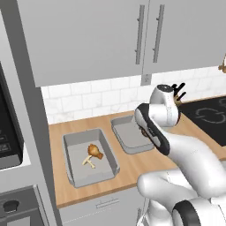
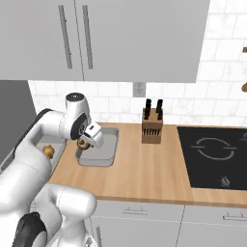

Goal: Place one mushroom and one chicken drumstick in each tupperware on the nearby counter, to pack two identical lunches.

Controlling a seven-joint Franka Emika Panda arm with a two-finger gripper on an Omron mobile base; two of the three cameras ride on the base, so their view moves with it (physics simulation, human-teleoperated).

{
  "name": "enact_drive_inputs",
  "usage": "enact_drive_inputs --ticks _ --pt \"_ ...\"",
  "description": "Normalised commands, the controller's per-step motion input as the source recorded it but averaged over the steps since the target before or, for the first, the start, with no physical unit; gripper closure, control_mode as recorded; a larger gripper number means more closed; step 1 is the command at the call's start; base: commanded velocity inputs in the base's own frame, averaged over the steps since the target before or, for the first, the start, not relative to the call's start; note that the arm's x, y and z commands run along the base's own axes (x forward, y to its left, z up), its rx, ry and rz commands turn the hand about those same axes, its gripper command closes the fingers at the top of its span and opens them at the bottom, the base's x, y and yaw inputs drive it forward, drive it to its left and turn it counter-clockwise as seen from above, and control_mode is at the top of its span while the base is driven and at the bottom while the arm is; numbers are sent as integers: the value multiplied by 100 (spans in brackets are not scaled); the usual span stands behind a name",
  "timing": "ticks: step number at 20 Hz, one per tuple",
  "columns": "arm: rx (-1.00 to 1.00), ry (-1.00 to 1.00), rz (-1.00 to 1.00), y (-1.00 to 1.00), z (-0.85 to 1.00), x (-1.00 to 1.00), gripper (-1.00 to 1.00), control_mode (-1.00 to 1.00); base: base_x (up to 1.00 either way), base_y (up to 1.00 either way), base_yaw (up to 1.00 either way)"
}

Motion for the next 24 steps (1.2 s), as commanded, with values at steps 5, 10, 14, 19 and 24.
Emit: enact_drive_inputs --ticks 5,10,14,19,24 --pt "0 -3 0 3 -36 100 100 -100 0 0 0" --pt "-1 0 0 1 -48 100 -100 -100 0 0 0" --pt "-1 -1 0 0 -37 100 -100 -100 0 0 0" --pt "0 0 0 0 -3 68 -100 -100 0 0 0" --pt "-1 -10 9 0 -4 -58 -100 -100 0 0 0"
